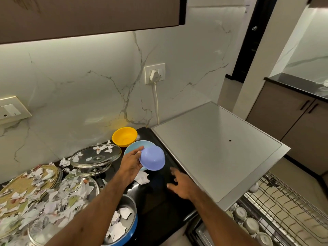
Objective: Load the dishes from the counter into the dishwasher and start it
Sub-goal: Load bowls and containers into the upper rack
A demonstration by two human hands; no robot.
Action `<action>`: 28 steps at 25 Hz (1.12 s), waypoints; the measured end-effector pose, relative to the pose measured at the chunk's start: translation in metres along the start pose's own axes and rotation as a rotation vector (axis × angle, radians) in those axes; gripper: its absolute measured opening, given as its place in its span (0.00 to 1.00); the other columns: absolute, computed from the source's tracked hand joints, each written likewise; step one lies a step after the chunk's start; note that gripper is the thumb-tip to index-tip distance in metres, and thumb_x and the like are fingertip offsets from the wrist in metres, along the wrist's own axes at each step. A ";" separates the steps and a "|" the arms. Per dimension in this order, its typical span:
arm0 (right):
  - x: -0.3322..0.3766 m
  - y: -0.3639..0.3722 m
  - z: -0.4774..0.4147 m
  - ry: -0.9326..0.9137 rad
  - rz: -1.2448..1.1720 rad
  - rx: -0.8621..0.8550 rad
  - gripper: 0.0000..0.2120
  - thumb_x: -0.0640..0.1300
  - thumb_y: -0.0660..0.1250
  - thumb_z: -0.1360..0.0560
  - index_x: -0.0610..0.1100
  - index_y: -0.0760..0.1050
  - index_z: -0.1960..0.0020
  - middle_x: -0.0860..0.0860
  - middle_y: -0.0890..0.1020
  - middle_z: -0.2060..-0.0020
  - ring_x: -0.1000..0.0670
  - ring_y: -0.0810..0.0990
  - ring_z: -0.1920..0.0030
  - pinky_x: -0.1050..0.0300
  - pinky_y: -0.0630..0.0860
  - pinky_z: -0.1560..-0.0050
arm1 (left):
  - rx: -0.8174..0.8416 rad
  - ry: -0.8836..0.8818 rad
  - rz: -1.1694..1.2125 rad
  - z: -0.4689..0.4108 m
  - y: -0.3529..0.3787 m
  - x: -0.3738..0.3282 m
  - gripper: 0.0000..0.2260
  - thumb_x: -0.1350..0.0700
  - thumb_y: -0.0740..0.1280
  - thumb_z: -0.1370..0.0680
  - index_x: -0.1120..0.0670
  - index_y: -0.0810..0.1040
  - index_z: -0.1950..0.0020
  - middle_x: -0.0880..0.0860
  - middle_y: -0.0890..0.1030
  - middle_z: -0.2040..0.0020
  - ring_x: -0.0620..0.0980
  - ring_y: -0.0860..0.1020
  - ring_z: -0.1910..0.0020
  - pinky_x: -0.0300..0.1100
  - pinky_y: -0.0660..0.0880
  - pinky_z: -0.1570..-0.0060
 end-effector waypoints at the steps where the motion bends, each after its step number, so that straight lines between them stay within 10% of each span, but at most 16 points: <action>1: -0.004 -0.010 0.007 0.007 -0.154 -0.111 0.43 0.60 0.72 0.23 0.54 0.54 0.16 0.52 0.69 0.21 0.49 0.76 0.29 0.48 0.74 0.27 | 0.012 0.007 -0.063 0.000 0.011 0.008 0.12 0.63 0.63 0.15 0.60 0.81 0.35 0.59 0.80 0.37 0.61 0.79 0.38 0.56 0.80 0.42; 4: -0.011 -0.040 0.029 -0.070 -0.369 -0.352 0.51 0.75 0.71 0.31 0.57 0.54 0.17 0.61 0.67 0.24 0.57 0.73 0.30 0.54 0.73 0.28 | 0.078 0.021 -0.184 -0.002 0.049 0.031 0.11 0.63 0.61 0.15 0.59 0.81 0.38 0.60 0.81 0.37 0.58 0.80 0.43 0.58 0.78 0.38; 9: -0.056 -0.080 0.056 -0.118 -0.355 -0.476 0.46 0.67 0.78 0.31 0.56 0.62 0.20 0.61 0.69 0.25 0.61 0.70 0.27 0.58 0.70 0.26 | 0.333 0.002 -0.413 -0.012 0.141 0.073 0.13 0.65 0.58 0.14 0.63 0.78 0.34 0.62 0.79 0.35 0.65 0.75 0.31 0.55 0.73 0.32; 14: -0.120 -0.139 0.096 -0.059 -0.298 -0.549 0.46 0.69 0.79 0.35 0.59 0.63 0.23 0.65 0.70 0.30 0.70 0.68 0.32 0.75 0.64 0.35 | 0.483 -0.067 -0.487 -0.002 0.235 0.111 0.10 0.62 0.62 0.15 0.55 0.79 0.37 0.60 0.81 0.37 0.58 0.81 0.42 0.51 0.80 0.43; 19: -0.196 -0.191 0.136 0.028 -0.237 -0.671 0.44 0.68 0.79 0.34 0.54 0.68 0.24 0.58 0.73 0.31 0.62 0.71 0.34 0.65 0.67 0.34 | 0.632 -0.023 -0.671 0.027 0.332 0.152 0.10 0.56 0.68 0.22 0.51 0.83 0.41 0.56 0.83 0.37 0.57 0.82 0.41 0.57 0.81 0.43; 23: -0.262 -0.219 0.172 0.148 -0.173 -0.816 0.43 0.70 0.76 0.34 0.52 0.70 0.25 0.54 0.76 0.32 0.51 0.74 0.36 0.51 0.73 0.37 | 0.656 0.342 -1.045 0.062 0.413 0.185 0.08 0.55 0.71 0.19 0.53 0.87 0.44 0.52 0.87 0.45 0.51 0.84 0.44 0.40 0.77 0.43; 28: -0.338 -0.230 0.207 0.306 -0.047 -0.813 0.44 0.72 0.72 0.31 0.51 0.67 0.23 0.52 0.74 0.29 0.48 0.73 0.32 0.46 0.71 0.32 | 0.824 0.364 -1.277 0.100 0.487 0.251 0.25 0.41 0.74 0.27 0.57 0.84 0.37 0.57 0.86 0.44 0.55 0.82 0.43 0.39 0.72 0.45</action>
Point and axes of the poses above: each hand's wrist, its own z-axis away from the middle knuckle, its own y-axis out of the palm, x = y × z, the point moved 5 cm from there along -z, towards the middle knuckle
